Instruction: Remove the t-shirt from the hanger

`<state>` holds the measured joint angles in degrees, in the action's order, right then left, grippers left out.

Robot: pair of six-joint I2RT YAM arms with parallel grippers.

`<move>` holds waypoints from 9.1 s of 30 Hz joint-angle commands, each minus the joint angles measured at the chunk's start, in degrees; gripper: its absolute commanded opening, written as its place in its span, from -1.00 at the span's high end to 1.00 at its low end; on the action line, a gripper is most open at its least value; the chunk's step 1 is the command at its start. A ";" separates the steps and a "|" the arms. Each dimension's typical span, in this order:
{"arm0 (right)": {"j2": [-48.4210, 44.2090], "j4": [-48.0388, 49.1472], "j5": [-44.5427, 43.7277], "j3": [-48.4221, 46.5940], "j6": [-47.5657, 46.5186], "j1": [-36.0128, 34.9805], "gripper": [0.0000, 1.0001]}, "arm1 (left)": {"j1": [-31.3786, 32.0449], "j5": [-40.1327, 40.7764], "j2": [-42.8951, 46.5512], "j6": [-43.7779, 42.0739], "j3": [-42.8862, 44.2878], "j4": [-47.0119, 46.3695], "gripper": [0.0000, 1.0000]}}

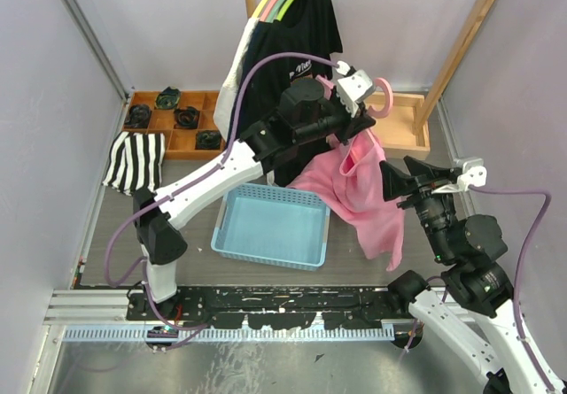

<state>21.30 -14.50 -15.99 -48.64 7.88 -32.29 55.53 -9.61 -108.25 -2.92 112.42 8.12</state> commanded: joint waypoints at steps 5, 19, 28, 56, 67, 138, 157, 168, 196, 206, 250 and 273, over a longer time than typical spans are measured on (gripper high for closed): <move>-2.36 -2.34 0.06 -1.36 1.68 -0.14 -0.33 | -4.45 -2.42 0.65 -1.79 10.48 3.42 1.00; -4.21 -6.05 0.43 0.38 3.40 -0.14 -0.23 | -8.72 -3.64 -5.65 0.45 24.76 10.60 1.00; -3.14 -8.30 -0.01 -0.01 4.54 -0.14 0.40 | -9.39 -3.06 -4.48 1.37 24.47 9.49 1.00; 6.44 -33.36 -14.45 -9.41 20.32 -0.14 0.92 | -12.22 -1.98 -3.43 7.27 26.28 4.38 1.00; -6.55 -23.26 -5.44 -6.98 10.21 -0.14 -0.05 | -12.22 -3.76 -2.07 7.75 22.41 3.86 1.00; -3.78 -28.42 -12.31 -12.62 14.82 -0.14 0.06 | -10.51 -10.39 3.38 9.72 8.12 -1.72 1.00; 4.62 -19.31 1.69 -17.85 7.51 0.57 -0.07 | -4.18 -7.55 -3.23 4.15 10.85 3.31 1.00; 8.23 -18.41 1.00 -15.24 6.42 0.57 -0.07 | -3.15 -7.22 -5.14 3.56 13.44 4.95 1.00; 10.61 -17.41 -2.03 -12.71 4.95 0.57 0.40 | -1.30 -7.95 -2.68 2.77 10.96 5.29 1.00; 10.78 -17.16 -2.05 -12.44 4.78 0.57 0.51 | -0.89 -8.49 -1.99 2.86 10.54 5.32 1.00; 6.49 -15.31 -6.49 -11.81 4.25 0.57 0.99 | -0.57 1.06 7.89 1.43 -11.31 -4.52 -0.39; 4.34 -16.81 -4.50 -12.00 3.94 0.52 0.99 | -0.57 7.79 -2.95 -1.13 -1.51 -3.73 1.00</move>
<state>26.85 -35.57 -21.02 -59.57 12.36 -32.01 54.81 -4.95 -112.03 -2.81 108.33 6.35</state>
